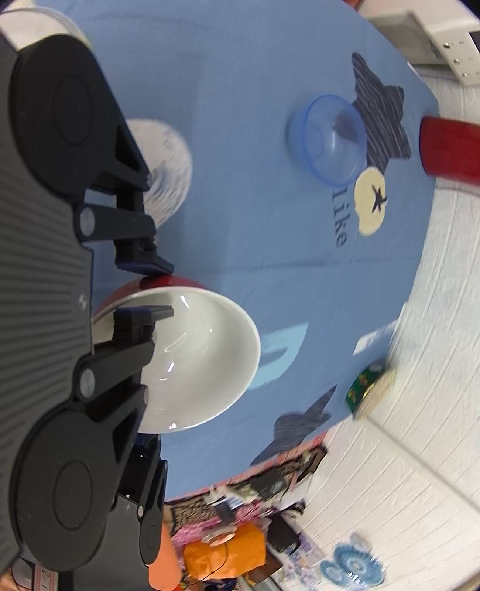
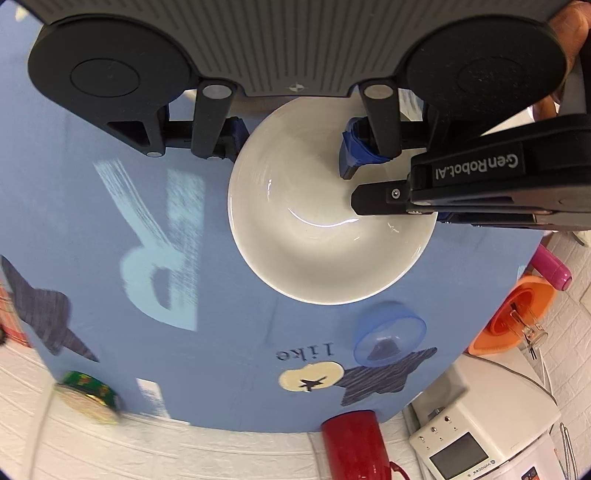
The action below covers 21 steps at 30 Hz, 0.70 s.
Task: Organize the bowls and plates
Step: 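Carry the red bowl with the left tool into the steel bowl and release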
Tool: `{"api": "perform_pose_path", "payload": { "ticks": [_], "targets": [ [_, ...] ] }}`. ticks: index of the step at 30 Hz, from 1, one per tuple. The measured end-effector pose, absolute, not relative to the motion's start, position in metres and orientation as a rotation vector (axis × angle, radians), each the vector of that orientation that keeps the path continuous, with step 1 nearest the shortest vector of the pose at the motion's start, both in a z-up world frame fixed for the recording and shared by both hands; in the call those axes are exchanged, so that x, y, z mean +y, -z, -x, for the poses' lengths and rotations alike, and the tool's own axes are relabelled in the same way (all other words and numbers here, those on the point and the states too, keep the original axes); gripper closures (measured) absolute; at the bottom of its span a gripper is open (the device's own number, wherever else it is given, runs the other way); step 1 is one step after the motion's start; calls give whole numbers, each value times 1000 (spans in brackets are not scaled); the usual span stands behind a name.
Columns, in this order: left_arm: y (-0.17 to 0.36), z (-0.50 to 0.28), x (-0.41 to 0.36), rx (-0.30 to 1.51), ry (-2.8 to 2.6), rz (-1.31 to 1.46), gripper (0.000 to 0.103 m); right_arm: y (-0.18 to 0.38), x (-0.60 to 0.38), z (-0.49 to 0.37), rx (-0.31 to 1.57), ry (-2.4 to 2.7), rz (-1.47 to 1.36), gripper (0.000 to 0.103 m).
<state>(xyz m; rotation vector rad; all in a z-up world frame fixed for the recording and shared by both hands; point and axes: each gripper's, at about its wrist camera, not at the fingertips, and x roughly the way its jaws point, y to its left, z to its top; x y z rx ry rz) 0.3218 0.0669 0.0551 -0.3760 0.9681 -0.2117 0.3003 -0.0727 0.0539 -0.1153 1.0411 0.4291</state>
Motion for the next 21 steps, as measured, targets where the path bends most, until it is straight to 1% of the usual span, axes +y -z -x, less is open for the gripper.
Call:
{"api": "perform_pose_path", "payload": {
  "ticks": [3,7,12,17,19,20,21],
  "targets": [
    [-55,-297,41,968,250,343,99,-53,-93,-275,1041,-394,114,67],
    [-39,-273,15,996,280,298,99,-35,-116,-250,1072,-358,83,66],
    [-18,-260,-3,1026,277,245,99,-11,-129,-235,1103,-355,45,65],
    [-8,-259,-10,1021,275,217,98,-5,-135,-233,1106,-341,44,65],
    [-9,-259,-10,996,262,203,96,-7,-140,-231,1090,-333,33,66],
    [-11,-258,-9,987,265,204,90,-9,-143,-230,1082,-334,26,66],
    [-13,-258,-8,982,269,208,76,-11,-145,-229,1076,-334,18,65]
  ]
}}
